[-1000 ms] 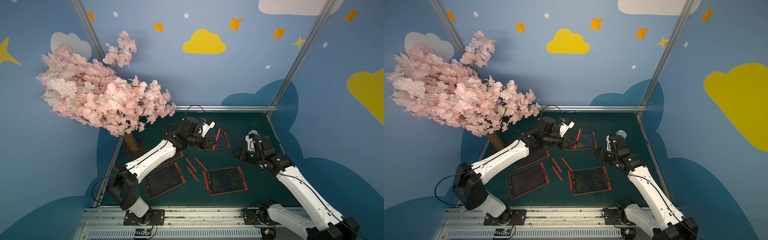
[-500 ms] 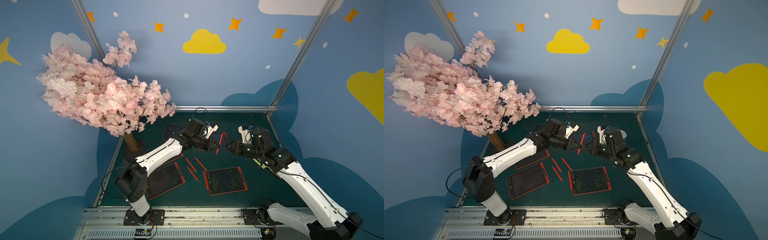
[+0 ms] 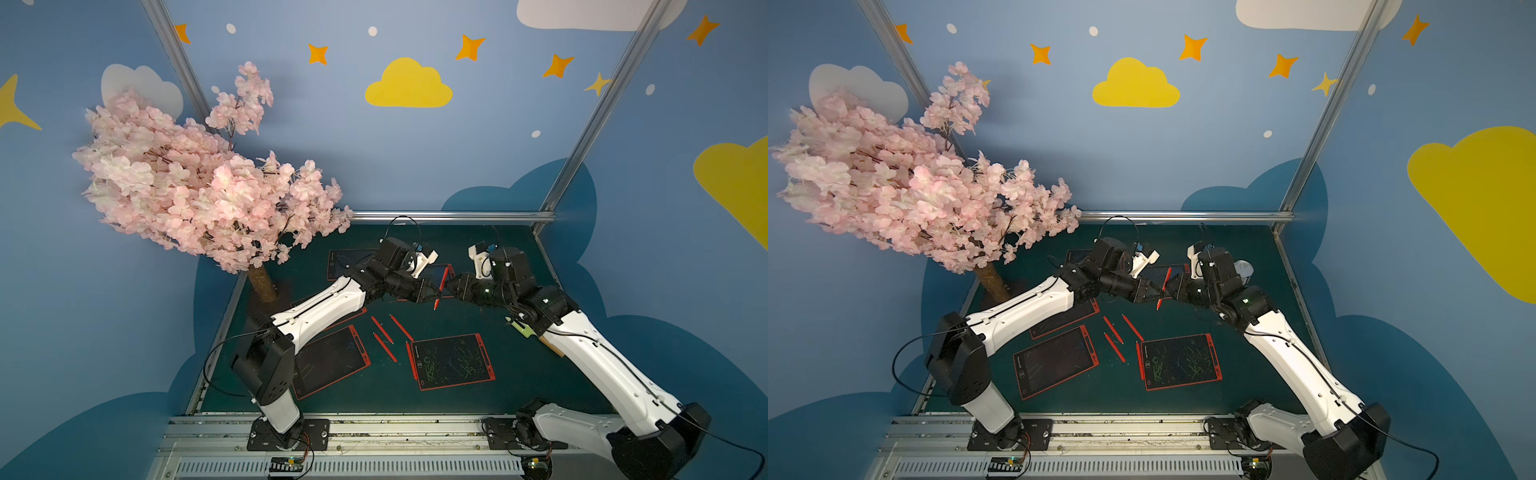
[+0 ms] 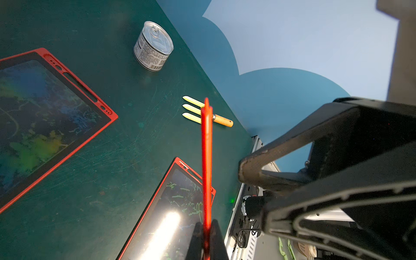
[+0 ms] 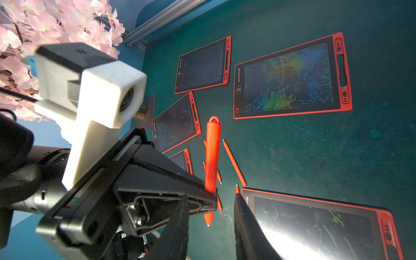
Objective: Place the stylus back onto the writing tablet
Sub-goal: Place the stylus on the writing tablet.
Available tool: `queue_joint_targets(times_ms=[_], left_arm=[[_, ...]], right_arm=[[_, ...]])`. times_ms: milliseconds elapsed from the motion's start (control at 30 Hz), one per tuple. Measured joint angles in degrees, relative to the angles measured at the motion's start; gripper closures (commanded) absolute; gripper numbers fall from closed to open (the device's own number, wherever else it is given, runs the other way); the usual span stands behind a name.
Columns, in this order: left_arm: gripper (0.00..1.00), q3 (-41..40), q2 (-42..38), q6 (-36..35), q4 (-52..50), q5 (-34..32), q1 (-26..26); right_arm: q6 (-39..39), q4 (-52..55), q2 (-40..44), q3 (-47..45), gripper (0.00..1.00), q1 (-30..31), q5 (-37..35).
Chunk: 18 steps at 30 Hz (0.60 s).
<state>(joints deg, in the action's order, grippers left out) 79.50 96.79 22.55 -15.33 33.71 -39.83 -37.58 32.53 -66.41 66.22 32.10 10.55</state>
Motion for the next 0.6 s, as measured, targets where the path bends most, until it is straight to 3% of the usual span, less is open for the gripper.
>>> queue_joint_targets(times_ms=[600], left_arm=[[0.97,0.0,0.0,0.2,0.0,0.0,-0.1]], right_arm=[[-1.2,-2.3,-2.7,0.2,0.72,0.9,0.0]])
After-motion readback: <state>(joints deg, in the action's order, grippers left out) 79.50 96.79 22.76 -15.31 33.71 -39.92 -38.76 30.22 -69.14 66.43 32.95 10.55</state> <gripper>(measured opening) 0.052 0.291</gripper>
